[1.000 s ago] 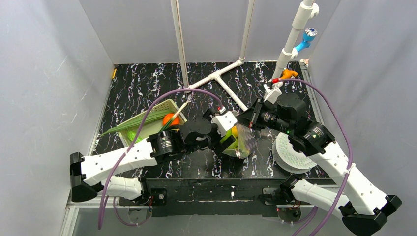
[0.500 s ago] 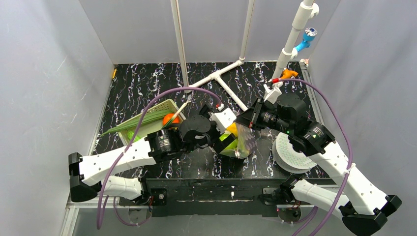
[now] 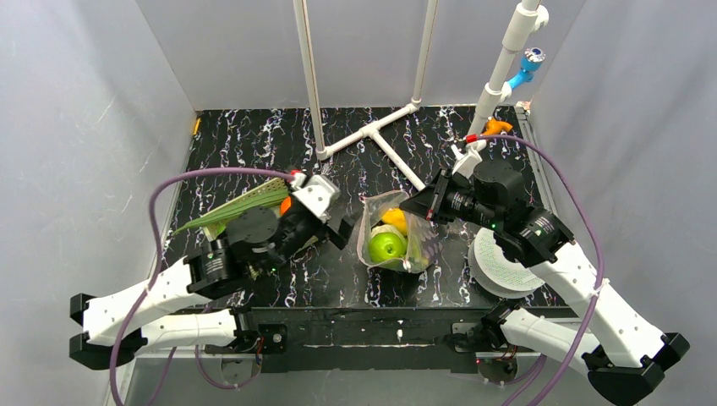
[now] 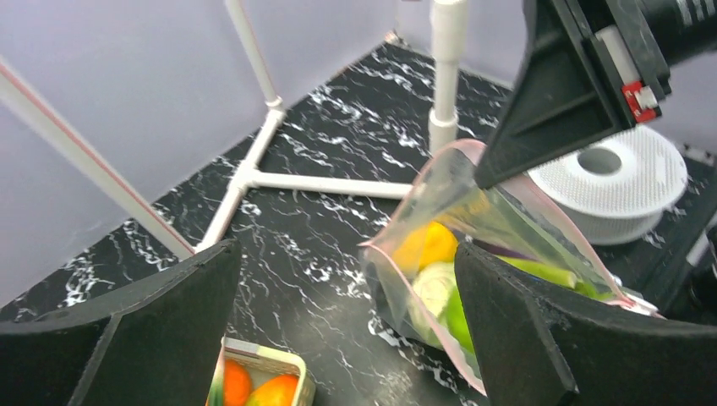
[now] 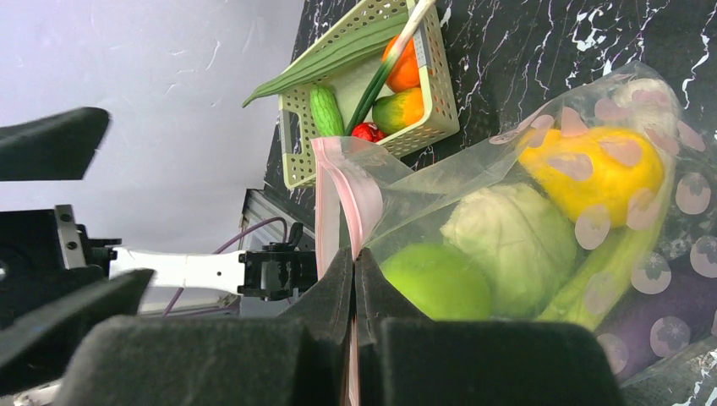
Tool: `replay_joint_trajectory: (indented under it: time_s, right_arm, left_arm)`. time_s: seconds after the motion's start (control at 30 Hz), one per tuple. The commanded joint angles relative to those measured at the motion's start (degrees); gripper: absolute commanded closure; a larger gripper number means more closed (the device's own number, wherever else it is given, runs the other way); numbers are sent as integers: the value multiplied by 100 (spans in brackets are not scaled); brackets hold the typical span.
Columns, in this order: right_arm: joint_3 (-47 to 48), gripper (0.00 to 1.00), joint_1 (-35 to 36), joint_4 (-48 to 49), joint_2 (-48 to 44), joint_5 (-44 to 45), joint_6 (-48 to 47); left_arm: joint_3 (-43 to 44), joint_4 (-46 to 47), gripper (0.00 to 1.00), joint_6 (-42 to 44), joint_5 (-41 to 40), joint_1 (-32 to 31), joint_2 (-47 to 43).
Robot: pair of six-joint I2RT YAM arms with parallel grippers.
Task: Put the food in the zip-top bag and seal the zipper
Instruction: Place the fake fruit in the zipper food storage bag.
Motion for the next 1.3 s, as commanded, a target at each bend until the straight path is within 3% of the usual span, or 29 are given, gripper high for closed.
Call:
replay_joint_trajectory:
  time_s: [0.0, 0.57, 0.87, 0.97, 1.1, 1.27]
  right_arm:
    - [193, 99, -36, 345, 25, -79, 31]
    - [119, 99, -33, 346, 14, -117, 71]
    - [62, 99, -33, 362, -2, -141, 85]
    - [62, 99, -33, 348, -21, -136, 85]
    - [51, 99, -33, 337, -42, -109, 90]
    - [53, 99, -33, 324, -32, -122, 68]
  left_arm:
    - [-328, 713, 4, 330, -904, -12, -362]
    - [-887, 882, 2, 649, -2549, 7, -457]
    - [-1180, 507, 2, 168, -2652, 237, -461]
    - [-1221, 20, 2, -335, -2606, 651, -489]
    - [-1063, -1145, 2, -1797, -1567, 1977, -583]
    - [-885, -2145, 2, -2406, -1451, 2992, -241]
